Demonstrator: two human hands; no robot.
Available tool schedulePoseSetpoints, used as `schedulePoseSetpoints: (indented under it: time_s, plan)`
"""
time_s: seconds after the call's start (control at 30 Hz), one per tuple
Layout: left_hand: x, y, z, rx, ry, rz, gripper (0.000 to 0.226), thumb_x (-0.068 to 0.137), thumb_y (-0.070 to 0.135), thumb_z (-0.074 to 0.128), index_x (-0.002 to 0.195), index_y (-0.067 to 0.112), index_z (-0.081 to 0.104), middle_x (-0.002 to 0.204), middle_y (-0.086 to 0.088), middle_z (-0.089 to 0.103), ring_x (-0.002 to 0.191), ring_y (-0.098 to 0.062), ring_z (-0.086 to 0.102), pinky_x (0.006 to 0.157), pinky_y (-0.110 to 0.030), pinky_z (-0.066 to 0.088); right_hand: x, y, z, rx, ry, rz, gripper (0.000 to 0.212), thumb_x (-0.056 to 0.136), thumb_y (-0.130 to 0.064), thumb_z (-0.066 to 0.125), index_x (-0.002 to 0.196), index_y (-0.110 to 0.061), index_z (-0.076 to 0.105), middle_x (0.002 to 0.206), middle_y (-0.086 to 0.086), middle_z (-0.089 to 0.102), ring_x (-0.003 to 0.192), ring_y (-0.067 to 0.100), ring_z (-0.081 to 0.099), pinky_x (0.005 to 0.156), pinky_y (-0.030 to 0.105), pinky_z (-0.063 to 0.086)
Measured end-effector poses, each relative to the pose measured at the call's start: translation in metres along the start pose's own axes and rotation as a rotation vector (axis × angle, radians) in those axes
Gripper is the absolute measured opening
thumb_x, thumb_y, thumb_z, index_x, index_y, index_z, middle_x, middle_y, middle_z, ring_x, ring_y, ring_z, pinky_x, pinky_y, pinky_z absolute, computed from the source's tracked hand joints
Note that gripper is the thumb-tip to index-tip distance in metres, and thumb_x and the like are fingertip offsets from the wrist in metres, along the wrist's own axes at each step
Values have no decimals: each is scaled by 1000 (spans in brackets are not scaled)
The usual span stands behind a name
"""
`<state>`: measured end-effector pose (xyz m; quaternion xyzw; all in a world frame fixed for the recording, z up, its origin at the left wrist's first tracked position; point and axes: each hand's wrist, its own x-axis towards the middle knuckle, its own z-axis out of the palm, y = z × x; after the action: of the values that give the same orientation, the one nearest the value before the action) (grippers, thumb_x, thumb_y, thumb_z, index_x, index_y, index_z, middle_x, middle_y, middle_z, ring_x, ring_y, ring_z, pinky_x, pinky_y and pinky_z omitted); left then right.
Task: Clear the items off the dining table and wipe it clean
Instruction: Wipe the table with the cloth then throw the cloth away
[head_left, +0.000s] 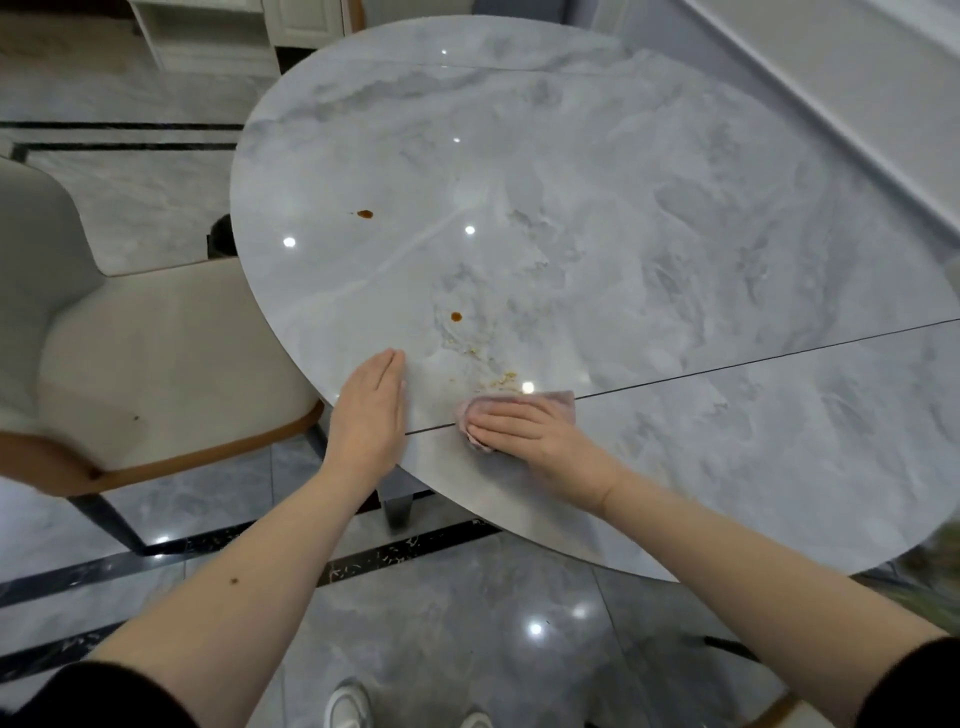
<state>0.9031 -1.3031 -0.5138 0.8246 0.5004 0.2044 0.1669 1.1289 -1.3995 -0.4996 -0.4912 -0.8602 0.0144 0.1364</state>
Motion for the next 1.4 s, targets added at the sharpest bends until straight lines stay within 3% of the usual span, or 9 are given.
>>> schedulePoseSetpoints:
  time_s: [0.13,0.27,0.67,0.9,1.07,1.17,1.27,1.33,1.4]
  plan:
    - [22,-6,-4,120,-34,-31,48,101,21,28,142,-3,32,149,-20,32,140,-34,27,118,-40,12,-29,-5,0,-176,-154,-17,59,80,-9,30,131,-34,45,138,-9,52,130,30,45,99,65,28]
    - [47,-17,0,178,-40,-95,54,101,26,27,147,1,15,156,-15,14,146,-27,8,119,-36,-1,-6,9,16,-44,-207,74,55,89,-11,28,135,-40,37,142,-12,47,131,25,35,102,51,25]
    - [77,-46,7,164,22,-197,55,101,26,24,148,0,14,157,-14,14,146,-24,9,120,-34,1,108,68,33,0,-144,114,47,93,-11,30,129,-26,57,137,-4,54,129,22,40,98,36,22]
    - [78,-48,8,193,20,-200,55,100,27,21,148,2,14,157,-12,13,146,-22,9,120,-34,1,167,78,33,53,-70,272,44,89,-22,35,123,-20,62,131,2,59,121,32,53,98,48,40]
    - [78,-46,5,180,4,-202,55,100,27,20,148,2,13,157,-12,12,146,-22,8,120,-34,1,159,62,22,-25,212,262,37,83,-11,48,112,-18,69,119,1,67,105,14,51,82,18,24]
    - [79,-44,4,193,-22,-204,55,101,27,19,148,1,10,158,-12,9,147,-23,6,120,-35,1,145,49,8,217,432,554,33,85,5,53,113,-6,67,114,0,67,90,5,63,80,20,48]
    - [80,-43,2,231,-64,-207,57,101,31,15,148,1,6,158,-13,6,147,-24,4,120,-36,2,144,44,-15,738,651,1085,27,97,0,39,93,5,65,85,5,62,48,-1,50,47,14,42]
    - [81,-43,0,245,-85,-204,58,101,33,14,148,0,6,158,-13,7,146,-25,4,120,-36,2,145,51,-18,764,674,1387,26,97,-7,39,97,-1,64,91,9,58,61,10,56,54,22,44]
    - [83,-44,-4,251,-94,-190,57,101,33,16,148,0,11,157,-13,12,146,-25,9,119,-37,2,147,51,-15,524,497,1617,29,98,-19,41,118,-12,60,126,8,48,109,23,51,89,33,43]
